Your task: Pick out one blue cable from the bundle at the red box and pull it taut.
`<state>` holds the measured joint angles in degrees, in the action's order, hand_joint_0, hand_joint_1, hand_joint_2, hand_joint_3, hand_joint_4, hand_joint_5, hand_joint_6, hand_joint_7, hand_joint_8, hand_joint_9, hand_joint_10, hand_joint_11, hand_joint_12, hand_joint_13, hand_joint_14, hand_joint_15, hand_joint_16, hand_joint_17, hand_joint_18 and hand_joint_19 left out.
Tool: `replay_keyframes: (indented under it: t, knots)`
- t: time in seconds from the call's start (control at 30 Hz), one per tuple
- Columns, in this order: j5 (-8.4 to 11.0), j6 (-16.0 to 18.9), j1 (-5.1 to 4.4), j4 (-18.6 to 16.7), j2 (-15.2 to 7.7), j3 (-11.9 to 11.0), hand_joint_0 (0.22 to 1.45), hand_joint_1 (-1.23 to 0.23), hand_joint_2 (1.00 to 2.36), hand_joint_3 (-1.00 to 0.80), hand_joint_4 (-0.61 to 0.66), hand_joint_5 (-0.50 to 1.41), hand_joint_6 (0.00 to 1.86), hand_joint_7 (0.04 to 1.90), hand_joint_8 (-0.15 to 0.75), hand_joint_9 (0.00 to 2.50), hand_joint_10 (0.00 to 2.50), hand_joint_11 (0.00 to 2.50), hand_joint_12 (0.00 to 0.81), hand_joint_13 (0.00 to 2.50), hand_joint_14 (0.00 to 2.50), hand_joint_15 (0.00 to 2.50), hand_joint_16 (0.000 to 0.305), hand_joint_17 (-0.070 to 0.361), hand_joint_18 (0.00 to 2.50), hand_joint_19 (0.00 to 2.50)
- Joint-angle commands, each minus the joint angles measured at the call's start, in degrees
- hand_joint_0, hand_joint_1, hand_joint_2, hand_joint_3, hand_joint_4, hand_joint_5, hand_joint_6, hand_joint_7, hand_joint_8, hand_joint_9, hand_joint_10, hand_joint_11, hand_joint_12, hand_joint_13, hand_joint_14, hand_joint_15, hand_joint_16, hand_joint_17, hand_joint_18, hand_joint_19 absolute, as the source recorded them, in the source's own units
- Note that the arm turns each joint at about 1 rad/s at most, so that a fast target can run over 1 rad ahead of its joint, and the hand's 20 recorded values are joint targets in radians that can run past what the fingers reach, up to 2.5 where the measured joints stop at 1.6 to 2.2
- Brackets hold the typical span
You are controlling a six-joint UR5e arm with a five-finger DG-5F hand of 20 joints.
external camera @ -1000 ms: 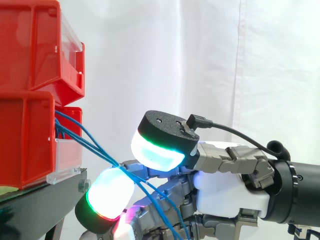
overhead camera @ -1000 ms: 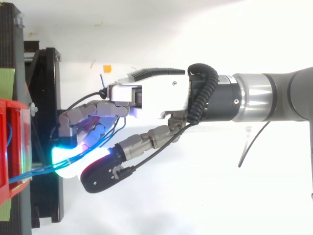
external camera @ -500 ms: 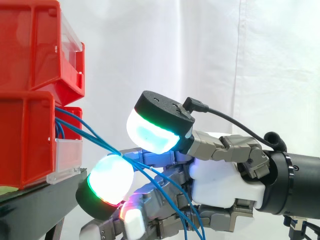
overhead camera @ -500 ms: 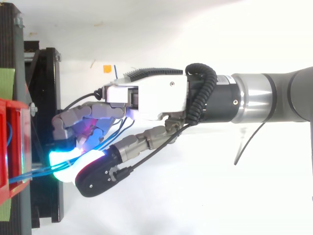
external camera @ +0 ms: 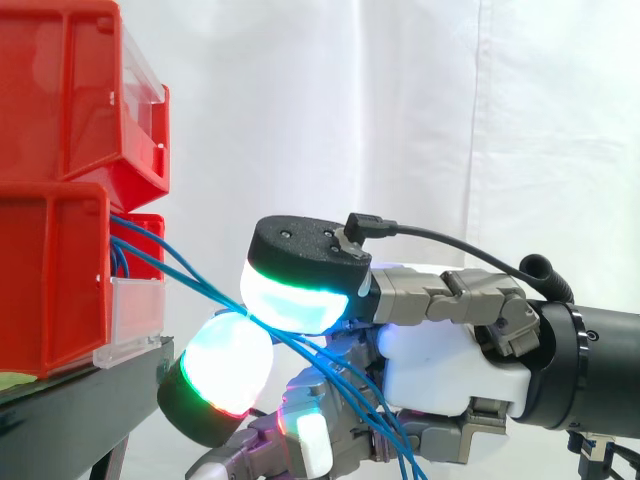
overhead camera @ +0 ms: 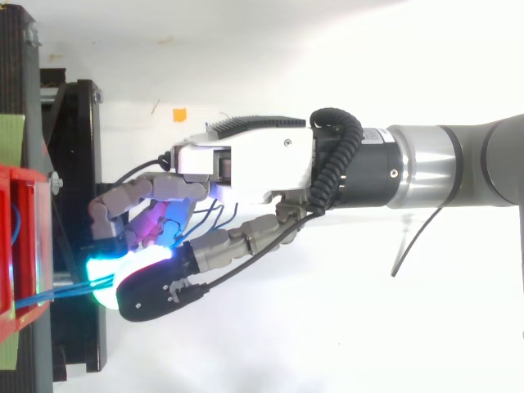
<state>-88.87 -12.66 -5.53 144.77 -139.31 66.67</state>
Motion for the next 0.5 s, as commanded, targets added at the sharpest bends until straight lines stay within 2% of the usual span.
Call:
replay_keyframes:
  t: [0.0,0.1,0.17,0.23,0.47]
  knots:
    - [0.01,0.0,0.0,0.0,0.0,0.0,0.63,-0.57,1.0,-0.01,0.24,-0.1,0.66,1.07,0.393,1.22,0.01,0.53,0.494,0.77,0.01,0.35,0.073,0.165,0.73,0.66]
    - [-0.08,0.0,0.0,0.3,0.0,-0.1,0.62,-0.61,1.0,0.0,0.25,-0.11,0.69,1.04,0.4,1.21,0.01,0.54,0.505,0.78,0.01,0.36,0.075,0.17,0.75,0.65]
    - [-0.08,0.0,0.0,0.3,0.0,-0.1,0.62,-0.65,1.0,0.01,0.27,-0.14,0.8,0.9,0.405,1.22,0.02,0.57,0.51,0.78,0.01,0.36,0.076,0.172,0.76,0.65]
    - [0.01,0.0,0.0,0.3,0.0,-0.1,0.62,-0.66,1.0,0.0,0.27,-0.15,0.84,0.87,0.408,1.21,0.02,0.58,0.513,0.79,0.01,0.36,0.076,0.172,0.76,0.65]
    - [-0.08,0.0,0.0,0.3,0.0,-0.2,0.61,-0.67,1.01,-0.1,0.27,-0.17,0.88,0.87,0.392,1.18,0.02,0.59,0.494,0.77,0.01,0.38,0.072,0.162,0.73,0.67]
